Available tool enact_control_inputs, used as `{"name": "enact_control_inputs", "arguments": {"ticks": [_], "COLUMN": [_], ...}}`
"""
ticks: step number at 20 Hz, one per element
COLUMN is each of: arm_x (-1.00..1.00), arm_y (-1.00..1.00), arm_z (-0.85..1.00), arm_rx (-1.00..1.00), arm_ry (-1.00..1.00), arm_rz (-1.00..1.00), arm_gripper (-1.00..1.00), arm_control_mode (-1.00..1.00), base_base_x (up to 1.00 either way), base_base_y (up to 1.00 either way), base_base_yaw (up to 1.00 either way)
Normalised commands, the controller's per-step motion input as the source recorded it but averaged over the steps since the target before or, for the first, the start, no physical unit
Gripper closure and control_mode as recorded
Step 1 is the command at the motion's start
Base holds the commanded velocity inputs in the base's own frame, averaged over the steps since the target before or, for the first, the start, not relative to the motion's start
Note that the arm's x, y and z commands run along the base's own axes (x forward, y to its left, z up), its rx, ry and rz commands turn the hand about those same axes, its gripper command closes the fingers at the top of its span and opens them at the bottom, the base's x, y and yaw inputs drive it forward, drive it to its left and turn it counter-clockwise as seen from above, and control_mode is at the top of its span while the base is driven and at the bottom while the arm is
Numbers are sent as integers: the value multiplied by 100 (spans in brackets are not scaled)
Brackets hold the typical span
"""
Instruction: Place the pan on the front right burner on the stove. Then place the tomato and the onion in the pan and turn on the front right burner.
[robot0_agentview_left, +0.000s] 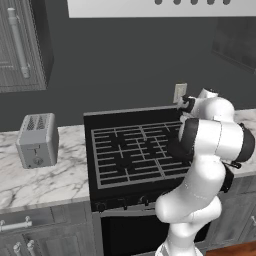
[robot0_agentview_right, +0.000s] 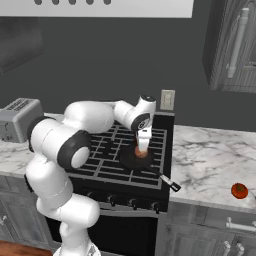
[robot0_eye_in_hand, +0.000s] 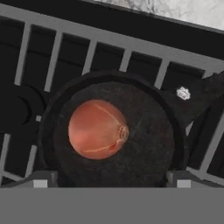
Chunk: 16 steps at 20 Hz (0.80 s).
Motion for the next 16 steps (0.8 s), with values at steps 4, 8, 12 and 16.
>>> {"name": "enact_control_inputs", "arguments": {"ticks": [4, 8, 12, 16], "arm_x": [-35, -40, -36, -22], "arm_y": [-6, -26, -49, -65], "arm_z": [53, 6, 0, 0], "arm_rx": [-3, -11, -14, -8], "arm_ry": [3, 0, -2, -1], "arm_rz": [-5, -1, 0, 0], "arm_gripper": [-100, -100, -100, -100], "arm_control_mode": [-100, -100, -100, -100], "base_base_x": [0, 0, 0, 0], "base_base_y": [0, 0, 0, 0], "base_base_yaw": [0, 0, 0, 0]}}
